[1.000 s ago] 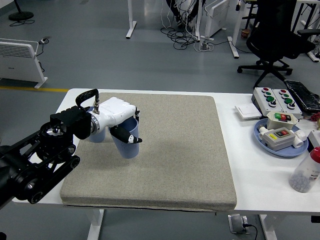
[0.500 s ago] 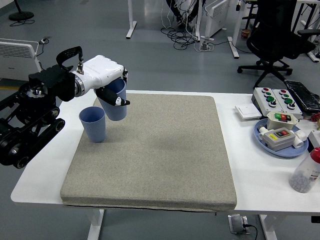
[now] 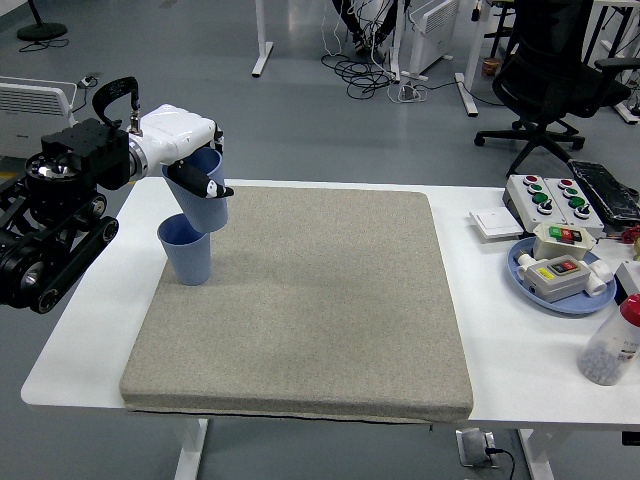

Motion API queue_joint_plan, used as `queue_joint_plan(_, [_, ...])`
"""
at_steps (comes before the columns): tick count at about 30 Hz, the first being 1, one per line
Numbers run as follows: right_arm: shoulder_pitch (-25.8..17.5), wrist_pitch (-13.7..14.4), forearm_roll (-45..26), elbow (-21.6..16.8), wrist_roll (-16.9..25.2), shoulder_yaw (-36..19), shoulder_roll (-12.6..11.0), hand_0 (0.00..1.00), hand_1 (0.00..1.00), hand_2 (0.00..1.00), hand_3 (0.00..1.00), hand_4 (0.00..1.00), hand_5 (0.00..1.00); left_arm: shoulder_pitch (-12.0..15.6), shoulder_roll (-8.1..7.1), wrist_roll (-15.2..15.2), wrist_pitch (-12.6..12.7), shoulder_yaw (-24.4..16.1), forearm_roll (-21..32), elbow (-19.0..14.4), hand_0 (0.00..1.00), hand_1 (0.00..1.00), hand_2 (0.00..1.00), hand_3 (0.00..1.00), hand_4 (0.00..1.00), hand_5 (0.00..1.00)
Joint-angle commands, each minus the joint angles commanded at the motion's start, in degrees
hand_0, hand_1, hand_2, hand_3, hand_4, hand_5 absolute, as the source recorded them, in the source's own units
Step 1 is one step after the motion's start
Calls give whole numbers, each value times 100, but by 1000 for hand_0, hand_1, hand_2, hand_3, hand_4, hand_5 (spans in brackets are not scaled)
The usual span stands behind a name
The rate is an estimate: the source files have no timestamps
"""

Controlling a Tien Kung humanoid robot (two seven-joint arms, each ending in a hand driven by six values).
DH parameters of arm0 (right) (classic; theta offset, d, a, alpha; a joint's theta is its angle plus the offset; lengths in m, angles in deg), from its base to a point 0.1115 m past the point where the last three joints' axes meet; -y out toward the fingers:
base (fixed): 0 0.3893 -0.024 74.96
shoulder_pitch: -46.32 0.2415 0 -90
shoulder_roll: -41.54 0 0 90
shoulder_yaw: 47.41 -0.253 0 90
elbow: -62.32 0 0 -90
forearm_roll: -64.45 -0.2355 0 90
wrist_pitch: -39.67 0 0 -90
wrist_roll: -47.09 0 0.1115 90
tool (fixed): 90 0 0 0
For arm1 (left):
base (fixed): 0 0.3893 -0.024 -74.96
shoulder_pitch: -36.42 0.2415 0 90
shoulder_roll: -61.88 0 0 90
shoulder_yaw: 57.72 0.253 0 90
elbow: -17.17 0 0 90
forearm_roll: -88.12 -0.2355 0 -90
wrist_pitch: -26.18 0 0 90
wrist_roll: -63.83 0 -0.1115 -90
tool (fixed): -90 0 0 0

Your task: Push cup pick cup insert cup

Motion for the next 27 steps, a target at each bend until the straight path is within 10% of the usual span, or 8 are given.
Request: queue_joint_plan(27, [17,-9,127,-8,-24,-63,-3,704,600,669,591,137,524,-99,141,39,299,21,0,870,284,487,487,537,668,182])
